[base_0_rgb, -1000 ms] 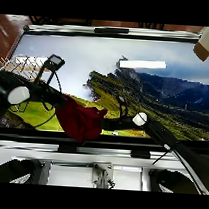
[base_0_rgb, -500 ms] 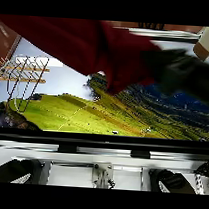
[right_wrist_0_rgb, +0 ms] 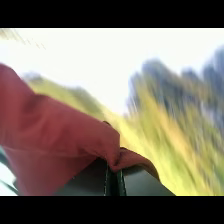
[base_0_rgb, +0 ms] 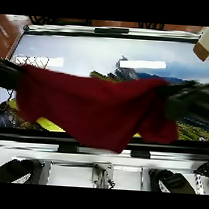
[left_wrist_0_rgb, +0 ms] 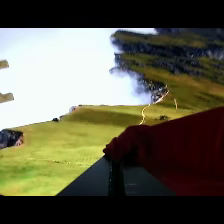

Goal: Fold the shirts.

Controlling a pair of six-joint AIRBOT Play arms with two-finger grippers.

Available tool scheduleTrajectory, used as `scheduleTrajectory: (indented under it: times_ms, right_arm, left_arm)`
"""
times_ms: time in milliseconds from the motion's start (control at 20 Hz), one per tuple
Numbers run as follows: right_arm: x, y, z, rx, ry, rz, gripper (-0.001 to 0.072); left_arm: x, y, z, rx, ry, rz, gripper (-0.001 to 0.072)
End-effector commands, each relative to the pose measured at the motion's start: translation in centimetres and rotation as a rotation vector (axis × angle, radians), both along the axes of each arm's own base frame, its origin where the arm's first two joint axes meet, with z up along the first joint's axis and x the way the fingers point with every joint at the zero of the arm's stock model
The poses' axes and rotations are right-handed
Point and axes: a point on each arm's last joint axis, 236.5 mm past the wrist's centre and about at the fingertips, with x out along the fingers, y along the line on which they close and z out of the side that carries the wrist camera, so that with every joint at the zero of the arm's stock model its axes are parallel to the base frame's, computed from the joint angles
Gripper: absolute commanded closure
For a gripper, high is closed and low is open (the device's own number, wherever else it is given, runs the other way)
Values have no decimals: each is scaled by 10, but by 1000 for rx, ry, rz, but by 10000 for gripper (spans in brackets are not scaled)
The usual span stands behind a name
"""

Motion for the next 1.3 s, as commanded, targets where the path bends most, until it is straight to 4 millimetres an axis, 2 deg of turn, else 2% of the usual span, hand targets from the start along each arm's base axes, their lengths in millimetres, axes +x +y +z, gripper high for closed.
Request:
scheduleTrajectory:
  times_ms: [0, 100, 200, 300, 400, 500, 550, 600, 700, 750, 800, 850, 900, 950, 1000, 1100, 1150, 1250]
  right_arm:
    - [32, 0, -116, -135, 242, -10, 653]
    - [72, 7, -175, -143, 286, -58, 653]
    - [111, 19, -212, -84, 317, -145, 644]
    - [140, 34, -241, 18, 353, -223, 645]
    - [147, 47, -257, 90, 405, -254, 646]
    - [145, 49, -266, 93, 431, -255, 630]
    - [144, 49, -264, 91, 435, -251, 447]
    - [138, 46, -259, 80, 449, -235, 193]
    - [114, 28, -245, -23, 473, -139, 188]
    - [96, 10, -240, -89, 508, -117, 187]
    - [71, -16, -240, -178, 579, -111, 187]
    - [43, -43, -246, -260, 671, -115, 187]
    - [18, -59, -256, -286, 754, -128, 188]
    - [-6, -65, -271, -261, 832, -142, 187]
    - [-28, -58, -290, -181, 910, -164, 183]
    - [-49, -16, -320, 68, 1003, -208, 181]
    - [-48, 1, -329, 173, 1001, -236, 120]
    - [-44, 15, -346, 236, 961, -293, 119]
  left_arm:
    - [15, -6, -105, 79, 155, 37, 673]
    - [21, -14, -150, 72, 213, 59, 673]
    - [24, -21, -185, 84, 268, 58, 673]
    - [29, -23, -203, 115, 309, 59, 673]
    - [37, -25, -211, 115, 307, 60, 673]
    - [47, -29, -211, 97, 278, 59, 673]
    - [51, -29, -210, 88, 265, 61, 673]
    - [53, -25, -209, 90, 260, 65, 673]
    - [52, -12, -208, 120, 282, 72, 673]
    - [50, -5, -208, 141, 299, 72, 673]
    - [47, 3, -209, 162, 319, 74, 672]
    - [45, 9, -211, 169, 336, 87, 672]
    - [44, 13, -212, 172, 348, 98, 672]
    - [43, 15, -212, 173, 353, 103, 672]
    - [43, 15, -213, 171, 355, 104, 673]
    - [42, 11, -213, 156, 359, 99, 672]
    - [41, 9, -213, 146, 365, 97, 672]
    - [40, 6, -214, 135, 371, 94, 672]
